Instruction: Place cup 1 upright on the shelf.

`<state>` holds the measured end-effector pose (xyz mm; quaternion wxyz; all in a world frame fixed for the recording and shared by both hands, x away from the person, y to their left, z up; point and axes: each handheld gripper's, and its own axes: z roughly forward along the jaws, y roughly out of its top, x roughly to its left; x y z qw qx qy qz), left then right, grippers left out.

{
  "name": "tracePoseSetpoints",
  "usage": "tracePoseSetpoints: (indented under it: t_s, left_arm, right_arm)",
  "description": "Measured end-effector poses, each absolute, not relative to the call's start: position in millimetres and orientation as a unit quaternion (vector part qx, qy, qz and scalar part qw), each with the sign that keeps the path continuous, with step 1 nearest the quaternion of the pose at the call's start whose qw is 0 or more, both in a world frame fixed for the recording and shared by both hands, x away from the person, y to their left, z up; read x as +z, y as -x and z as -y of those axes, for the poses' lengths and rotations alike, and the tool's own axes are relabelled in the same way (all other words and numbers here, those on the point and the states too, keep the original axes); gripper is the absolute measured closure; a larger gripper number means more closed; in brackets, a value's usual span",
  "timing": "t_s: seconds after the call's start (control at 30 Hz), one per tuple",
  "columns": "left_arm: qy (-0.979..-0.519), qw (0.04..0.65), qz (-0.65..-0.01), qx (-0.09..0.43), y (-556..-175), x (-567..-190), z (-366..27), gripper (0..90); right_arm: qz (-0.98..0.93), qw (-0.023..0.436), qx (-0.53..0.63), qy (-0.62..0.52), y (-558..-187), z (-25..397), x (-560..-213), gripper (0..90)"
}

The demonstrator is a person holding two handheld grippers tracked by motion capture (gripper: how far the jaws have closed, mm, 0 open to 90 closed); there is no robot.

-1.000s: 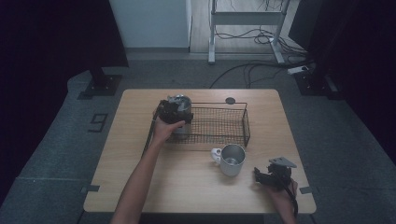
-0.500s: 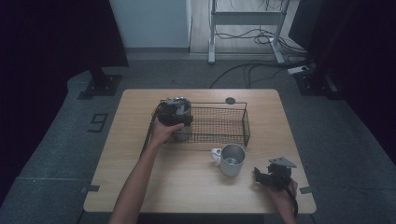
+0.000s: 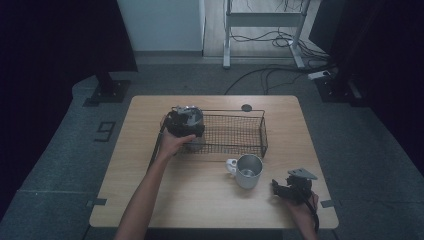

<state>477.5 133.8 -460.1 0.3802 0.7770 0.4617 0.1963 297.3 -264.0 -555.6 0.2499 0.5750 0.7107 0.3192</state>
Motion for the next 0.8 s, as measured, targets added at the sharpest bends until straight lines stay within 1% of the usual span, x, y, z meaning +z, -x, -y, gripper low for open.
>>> tracePoseSetpoints:
  t_s: [0.4,0.8]
  left_arm:
    - [-0.768,0.404,-0.454,0.202,-459,-446,-146,0.0]
    - [-0.756,0.425,-0.449,0.216,-432,-431,-169,0.0]
  right_arm:
    - [-0.711,0.249,0.320,-0.574,-297,264,-556,13.4]
    - [-0.711,0.249,0.320,-0.575,-297,264,-556,13.4]
